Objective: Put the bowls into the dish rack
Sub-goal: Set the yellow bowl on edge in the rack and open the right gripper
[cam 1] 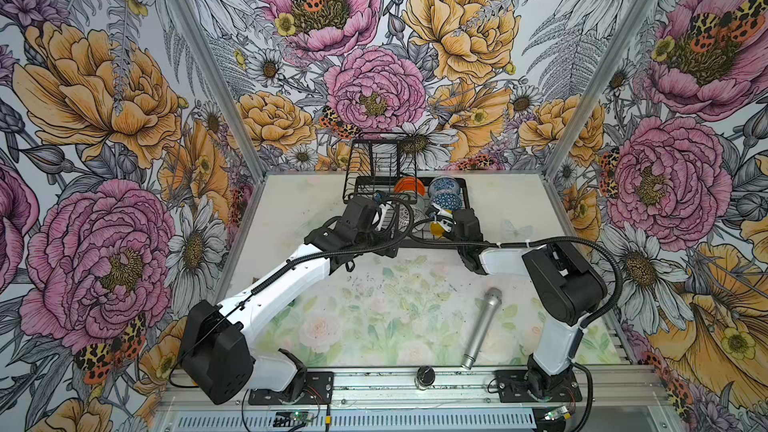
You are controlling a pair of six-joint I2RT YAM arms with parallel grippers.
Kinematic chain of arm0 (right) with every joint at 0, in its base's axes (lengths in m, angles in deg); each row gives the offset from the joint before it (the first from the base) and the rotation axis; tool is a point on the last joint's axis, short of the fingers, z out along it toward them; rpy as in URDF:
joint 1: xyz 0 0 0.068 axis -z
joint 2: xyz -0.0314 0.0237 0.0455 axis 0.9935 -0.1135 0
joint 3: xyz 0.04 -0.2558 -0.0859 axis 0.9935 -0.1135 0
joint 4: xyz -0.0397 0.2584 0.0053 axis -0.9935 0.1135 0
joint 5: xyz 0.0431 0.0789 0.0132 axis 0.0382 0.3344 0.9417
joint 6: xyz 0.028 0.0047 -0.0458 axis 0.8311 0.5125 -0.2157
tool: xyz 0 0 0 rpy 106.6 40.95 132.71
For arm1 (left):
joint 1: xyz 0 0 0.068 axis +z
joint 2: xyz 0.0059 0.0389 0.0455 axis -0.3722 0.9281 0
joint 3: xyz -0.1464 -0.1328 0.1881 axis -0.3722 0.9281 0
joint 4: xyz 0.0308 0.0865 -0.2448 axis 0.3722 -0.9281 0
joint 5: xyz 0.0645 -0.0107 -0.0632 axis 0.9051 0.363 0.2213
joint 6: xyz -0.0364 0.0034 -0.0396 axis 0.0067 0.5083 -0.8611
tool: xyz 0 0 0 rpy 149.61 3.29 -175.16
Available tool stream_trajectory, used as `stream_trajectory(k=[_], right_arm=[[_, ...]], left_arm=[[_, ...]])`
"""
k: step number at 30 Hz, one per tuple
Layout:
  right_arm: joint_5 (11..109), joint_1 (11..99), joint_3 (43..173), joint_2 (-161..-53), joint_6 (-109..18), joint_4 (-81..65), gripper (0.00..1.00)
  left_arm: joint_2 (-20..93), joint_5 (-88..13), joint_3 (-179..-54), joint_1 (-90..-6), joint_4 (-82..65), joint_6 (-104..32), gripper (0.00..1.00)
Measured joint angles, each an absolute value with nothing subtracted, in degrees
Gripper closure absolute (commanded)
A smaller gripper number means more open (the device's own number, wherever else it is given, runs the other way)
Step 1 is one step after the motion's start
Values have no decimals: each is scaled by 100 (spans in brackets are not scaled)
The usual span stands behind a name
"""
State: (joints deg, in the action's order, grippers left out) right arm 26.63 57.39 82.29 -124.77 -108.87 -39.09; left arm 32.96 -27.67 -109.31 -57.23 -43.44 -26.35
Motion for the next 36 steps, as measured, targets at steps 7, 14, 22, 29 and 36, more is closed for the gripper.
stream_trajectory(k=[7, 14, 22, 29, 36], right_arm=[[2593, 5718, 8310, -12531, -11068, -3955, 100], [2416, 5718, 8465, -12811, -11405, -4451, 100], [2337, 5718, 8502, -13056, -11739, -5063, 100], [2350, 5720, 8500, -13216, -12013, -5404, 100], [2479, 5742, 8373, -13233, -11962, -5586, 100]], left_arm=[[3296, -2767, -10929, -5712, -4344, -2635, 1], [3296, -2769, -10929, -5664, -4344, -2635, 1], [3299, -2791, -10929, -5644, -4344, -2635, 1], [3377, -2872, -10929, -5590, -4344, -2635, 1], [3498, -2920, -10929, -5552, -4347, -2632, 1]])
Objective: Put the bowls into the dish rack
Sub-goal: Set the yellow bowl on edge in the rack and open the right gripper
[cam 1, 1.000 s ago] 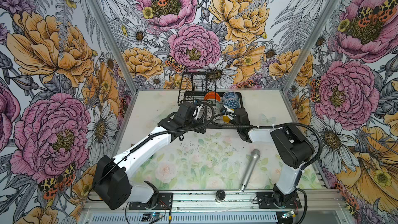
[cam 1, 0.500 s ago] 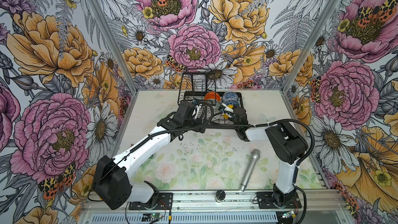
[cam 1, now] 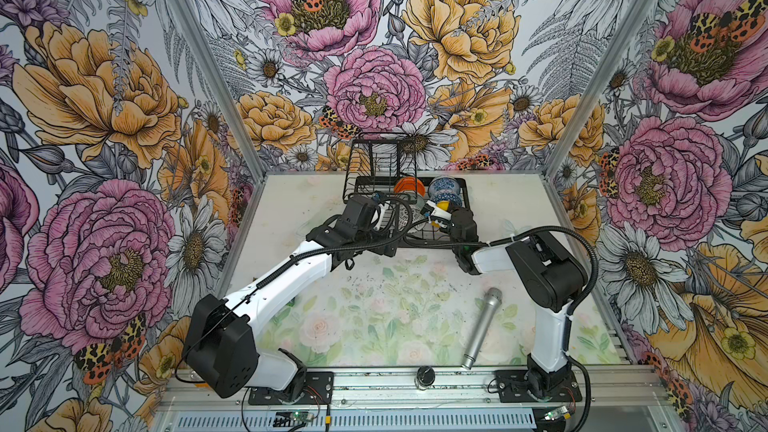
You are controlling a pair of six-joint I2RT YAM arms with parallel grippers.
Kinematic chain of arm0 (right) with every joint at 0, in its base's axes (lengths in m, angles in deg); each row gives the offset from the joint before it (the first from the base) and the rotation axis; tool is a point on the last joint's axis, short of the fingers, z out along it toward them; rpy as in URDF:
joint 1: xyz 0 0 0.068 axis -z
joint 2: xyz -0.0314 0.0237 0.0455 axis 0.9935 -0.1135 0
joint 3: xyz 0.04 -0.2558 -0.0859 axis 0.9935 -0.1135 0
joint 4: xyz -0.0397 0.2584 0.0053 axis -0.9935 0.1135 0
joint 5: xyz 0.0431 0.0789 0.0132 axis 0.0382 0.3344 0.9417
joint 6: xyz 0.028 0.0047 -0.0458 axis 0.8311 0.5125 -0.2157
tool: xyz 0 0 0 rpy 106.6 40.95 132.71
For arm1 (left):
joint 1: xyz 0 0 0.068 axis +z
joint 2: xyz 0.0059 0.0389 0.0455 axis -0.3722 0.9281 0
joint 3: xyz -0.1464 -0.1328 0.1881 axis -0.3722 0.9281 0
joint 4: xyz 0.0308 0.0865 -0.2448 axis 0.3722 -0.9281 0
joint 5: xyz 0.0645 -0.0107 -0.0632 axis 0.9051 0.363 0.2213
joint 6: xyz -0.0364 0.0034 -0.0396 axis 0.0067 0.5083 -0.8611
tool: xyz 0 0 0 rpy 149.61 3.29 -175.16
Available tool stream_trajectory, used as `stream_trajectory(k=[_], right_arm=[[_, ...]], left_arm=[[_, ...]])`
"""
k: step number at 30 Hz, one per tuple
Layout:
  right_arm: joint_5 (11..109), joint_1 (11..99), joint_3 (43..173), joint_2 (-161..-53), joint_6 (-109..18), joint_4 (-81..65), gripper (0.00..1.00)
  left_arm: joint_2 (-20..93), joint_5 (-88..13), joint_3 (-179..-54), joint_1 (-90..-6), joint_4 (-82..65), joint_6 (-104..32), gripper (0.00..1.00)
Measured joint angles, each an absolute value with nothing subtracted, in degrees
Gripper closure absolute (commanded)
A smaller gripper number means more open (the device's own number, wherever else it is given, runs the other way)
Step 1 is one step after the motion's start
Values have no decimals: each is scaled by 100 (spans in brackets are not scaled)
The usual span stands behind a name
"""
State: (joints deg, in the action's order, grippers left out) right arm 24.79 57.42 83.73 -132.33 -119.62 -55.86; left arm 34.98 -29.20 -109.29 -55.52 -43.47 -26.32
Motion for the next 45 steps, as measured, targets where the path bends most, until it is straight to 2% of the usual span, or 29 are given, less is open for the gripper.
stream_trajectory(k=[20, 23, 40, 41, 43, 44, 45], right_arm=[[2888, 5790, 8024, -12687, -11182, -4598, 98], [2908, 5790, 8083, -12667, -11180, -4451, 88], [3094, 5779, 8314, -12608, -11206, -3995, 59], [3096, 5779, 8314, -12590, -11195, -3966, 53], [3113, 5779, 8317, -12549, -11169, -3925, 36], [3135, 5779, 8317, -12518, -11167, -3894, 24], [3157, 5779, 8317, -12479, -11156, -3861, 18]], left_arm=[[3508, -3054, -10990, -5373, -4434, -2630, 1], [3508, -3065, -11010, -5332, -4436, -2630, 1], [3504, -3067, -11010, -5268, -4456, -2615, 1], [3504, -3067, -11010, -5268, -4456, -2615, 1], [3504, -3067, -11010, -5268, -4456, -2615, 1], [3504, -3067, -11010, -5268, -4456, -2615, 1], [3502, -3067, -11010, -5266, -4456, -2613, 1]])
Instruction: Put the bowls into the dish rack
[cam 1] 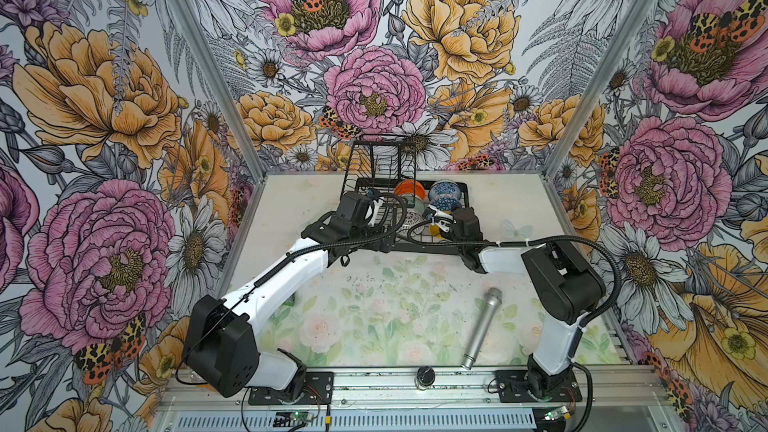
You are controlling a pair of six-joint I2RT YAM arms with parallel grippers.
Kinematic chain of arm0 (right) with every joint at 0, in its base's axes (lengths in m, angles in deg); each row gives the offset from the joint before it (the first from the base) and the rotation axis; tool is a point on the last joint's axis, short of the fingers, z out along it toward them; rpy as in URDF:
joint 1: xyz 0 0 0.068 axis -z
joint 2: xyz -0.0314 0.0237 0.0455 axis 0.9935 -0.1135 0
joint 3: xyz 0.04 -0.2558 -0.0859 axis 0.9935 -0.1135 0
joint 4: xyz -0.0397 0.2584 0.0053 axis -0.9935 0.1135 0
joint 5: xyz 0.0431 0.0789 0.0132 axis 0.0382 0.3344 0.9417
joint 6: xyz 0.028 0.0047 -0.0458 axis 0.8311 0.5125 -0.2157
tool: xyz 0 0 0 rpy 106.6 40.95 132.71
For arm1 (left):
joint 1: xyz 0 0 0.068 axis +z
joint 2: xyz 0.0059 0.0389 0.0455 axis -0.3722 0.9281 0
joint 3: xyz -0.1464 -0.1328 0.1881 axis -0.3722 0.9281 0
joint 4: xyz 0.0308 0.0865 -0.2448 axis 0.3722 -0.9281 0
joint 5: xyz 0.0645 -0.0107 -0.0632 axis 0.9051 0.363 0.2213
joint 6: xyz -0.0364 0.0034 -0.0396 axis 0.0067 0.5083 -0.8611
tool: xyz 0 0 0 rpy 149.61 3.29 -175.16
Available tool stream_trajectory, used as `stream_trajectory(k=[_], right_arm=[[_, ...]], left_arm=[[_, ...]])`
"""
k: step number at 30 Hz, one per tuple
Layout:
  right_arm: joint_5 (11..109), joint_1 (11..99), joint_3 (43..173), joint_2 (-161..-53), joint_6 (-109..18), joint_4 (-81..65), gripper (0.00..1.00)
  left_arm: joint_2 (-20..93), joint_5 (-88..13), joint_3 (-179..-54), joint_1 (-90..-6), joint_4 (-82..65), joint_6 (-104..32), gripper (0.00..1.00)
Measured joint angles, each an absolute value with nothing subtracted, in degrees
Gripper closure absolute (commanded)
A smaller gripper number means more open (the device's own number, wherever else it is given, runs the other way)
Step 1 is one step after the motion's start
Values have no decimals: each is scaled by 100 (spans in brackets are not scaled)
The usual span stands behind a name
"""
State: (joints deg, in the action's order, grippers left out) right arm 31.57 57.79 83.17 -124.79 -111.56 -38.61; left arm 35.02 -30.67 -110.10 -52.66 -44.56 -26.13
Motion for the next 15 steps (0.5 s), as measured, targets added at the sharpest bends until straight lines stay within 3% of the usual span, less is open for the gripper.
stream_trajectory(k=[13, 15], right_arm=[[3336, 5779, 8312, -11810, -10915, -3337, 7], [3341, 5779, 8273, -11659, -10837, -3212, 1]], left_arm=[[3253, -3062, -11005, -4986, -4467, -2545, 1], [3163, -3058, -10972, -4905, -4428, -2534, 1]])
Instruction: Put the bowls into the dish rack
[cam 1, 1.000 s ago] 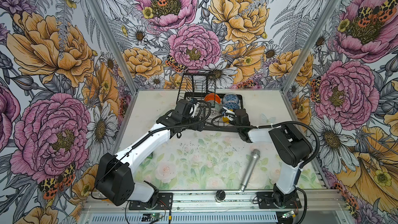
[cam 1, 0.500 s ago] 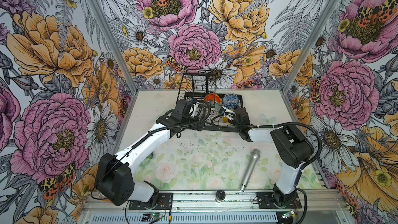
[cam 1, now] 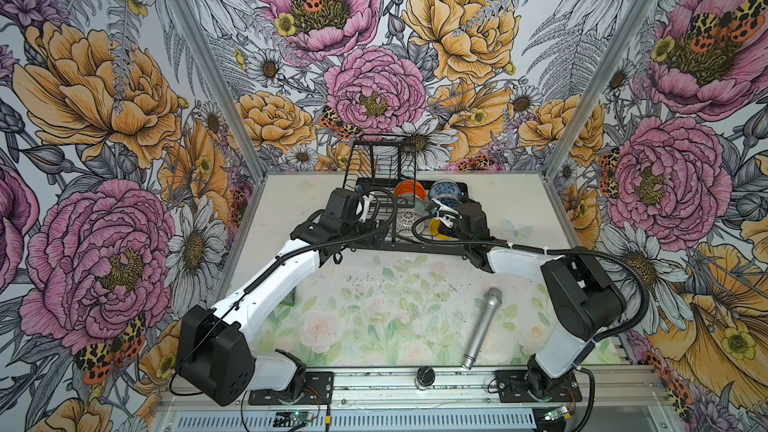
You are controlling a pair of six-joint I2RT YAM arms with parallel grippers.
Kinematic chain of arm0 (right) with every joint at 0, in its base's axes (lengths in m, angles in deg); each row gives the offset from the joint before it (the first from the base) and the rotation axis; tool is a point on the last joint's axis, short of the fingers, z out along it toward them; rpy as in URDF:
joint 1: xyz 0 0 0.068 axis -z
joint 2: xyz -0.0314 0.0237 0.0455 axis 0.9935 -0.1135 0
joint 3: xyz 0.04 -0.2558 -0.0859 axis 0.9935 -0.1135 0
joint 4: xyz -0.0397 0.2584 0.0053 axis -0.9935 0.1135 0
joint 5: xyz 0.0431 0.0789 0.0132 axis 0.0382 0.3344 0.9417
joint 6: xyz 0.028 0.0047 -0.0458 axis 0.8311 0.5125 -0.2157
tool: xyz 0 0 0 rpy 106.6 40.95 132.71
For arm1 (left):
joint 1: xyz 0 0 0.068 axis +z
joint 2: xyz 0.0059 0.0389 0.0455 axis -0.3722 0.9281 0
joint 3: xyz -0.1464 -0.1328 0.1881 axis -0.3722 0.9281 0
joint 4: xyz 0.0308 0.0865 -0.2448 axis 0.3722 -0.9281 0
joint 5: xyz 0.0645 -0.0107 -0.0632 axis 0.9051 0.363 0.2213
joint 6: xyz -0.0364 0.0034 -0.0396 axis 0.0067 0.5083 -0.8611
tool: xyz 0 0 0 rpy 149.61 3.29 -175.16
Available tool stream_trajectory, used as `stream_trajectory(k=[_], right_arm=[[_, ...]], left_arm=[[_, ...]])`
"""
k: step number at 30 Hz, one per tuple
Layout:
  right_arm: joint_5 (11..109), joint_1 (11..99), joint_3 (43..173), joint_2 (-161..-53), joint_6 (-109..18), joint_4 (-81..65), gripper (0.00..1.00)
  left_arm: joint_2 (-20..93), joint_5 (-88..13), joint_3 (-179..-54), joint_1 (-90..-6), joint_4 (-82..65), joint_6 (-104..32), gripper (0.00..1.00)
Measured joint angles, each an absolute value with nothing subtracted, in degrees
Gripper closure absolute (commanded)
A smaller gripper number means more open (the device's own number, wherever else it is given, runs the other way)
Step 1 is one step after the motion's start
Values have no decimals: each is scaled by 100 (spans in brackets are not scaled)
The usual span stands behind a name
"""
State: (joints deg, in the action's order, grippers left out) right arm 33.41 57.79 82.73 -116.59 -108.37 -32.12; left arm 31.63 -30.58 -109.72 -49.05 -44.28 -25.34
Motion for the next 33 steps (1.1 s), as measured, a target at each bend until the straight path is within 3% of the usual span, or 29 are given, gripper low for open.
stream_trajectory(k=[22, 28, 33], right_arm=[[2755, 5728, 6699, -8934, -8640, -2926, 1], [2508, 6360, 5908, -8046, -7569, -3068, 1], [2451, 7066, 5219, -7946, -6806, -3247, 0]], left_arm=[[1342, -1618, -8627, -4248, -2307, -2886, 1], [934, -955, -7215, -3931, -874, -2654, 1], [833, -785, -6278, -3651, 250, -2311, 1]])
